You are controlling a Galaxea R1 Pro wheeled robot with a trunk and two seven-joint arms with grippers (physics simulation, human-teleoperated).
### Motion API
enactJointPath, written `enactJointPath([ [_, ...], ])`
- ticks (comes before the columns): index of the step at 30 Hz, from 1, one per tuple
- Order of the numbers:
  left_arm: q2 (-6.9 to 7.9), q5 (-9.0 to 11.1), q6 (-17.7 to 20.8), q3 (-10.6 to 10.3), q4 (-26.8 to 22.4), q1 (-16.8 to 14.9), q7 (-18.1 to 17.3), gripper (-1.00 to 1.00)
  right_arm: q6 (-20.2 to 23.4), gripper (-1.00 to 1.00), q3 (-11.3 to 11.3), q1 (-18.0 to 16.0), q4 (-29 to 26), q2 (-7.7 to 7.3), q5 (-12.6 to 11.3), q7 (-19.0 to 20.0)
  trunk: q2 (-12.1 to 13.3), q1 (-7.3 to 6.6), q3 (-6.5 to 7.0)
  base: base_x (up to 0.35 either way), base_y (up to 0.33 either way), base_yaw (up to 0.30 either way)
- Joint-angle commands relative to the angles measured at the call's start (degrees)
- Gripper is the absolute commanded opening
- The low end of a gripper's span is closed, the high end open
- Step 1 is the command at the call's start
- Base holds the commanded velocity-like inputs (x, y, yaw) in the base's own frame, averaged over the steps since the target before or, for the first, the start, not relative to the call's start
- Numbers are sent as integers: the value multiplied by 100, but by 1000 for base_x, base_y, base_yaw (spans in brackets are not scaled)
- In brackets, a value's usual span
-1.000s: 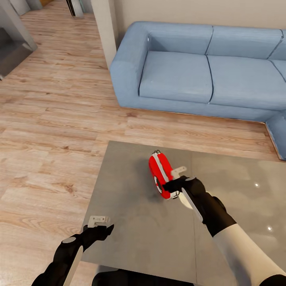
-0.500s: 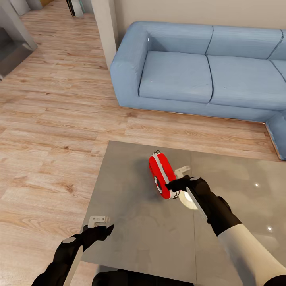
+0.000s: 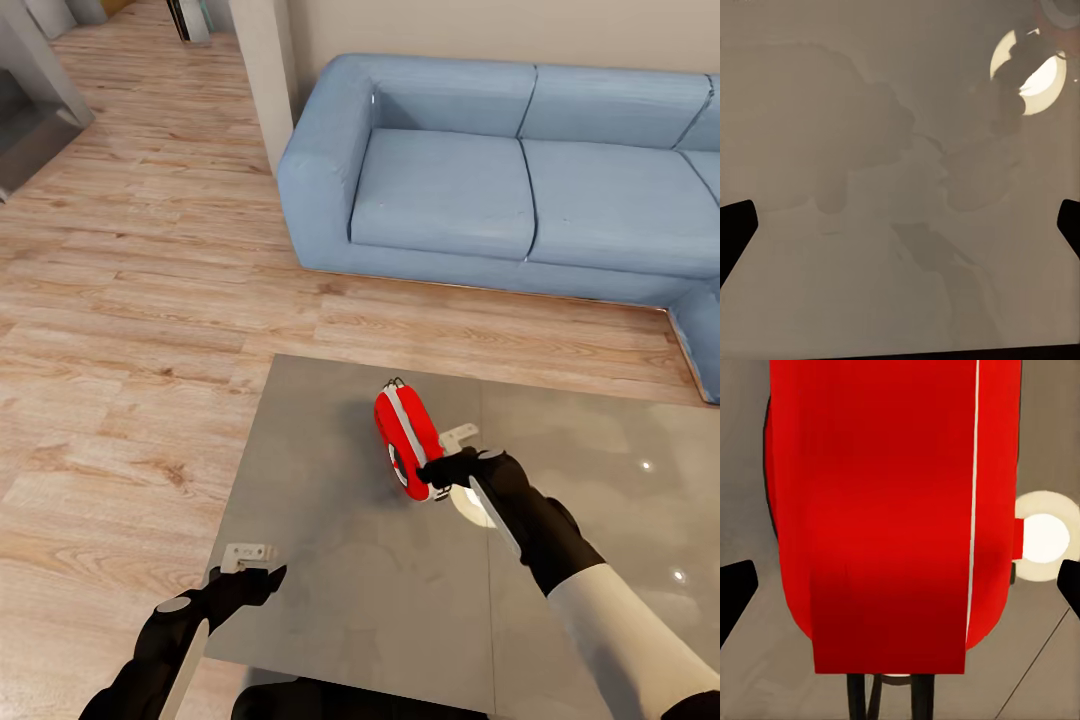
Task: Turn on the radio receiver that's on the table in the living room.
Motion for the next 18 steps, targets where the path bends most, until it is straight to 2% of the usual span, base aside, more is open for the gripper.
enactJointPath([
  [1, 0, 0, -4, 0, 0, 0, 0, 100, -63, 100, 2, 0, 53, -2, -22, 2, 0, 0, 0, 0, 0, 0],
  [18, 0, 1, -7, 0, 0, 0, 0, 100, -78, 100, 4, 0, 92, -4, -44, 14, 0, 0, 0, 0, 0, 0],
])
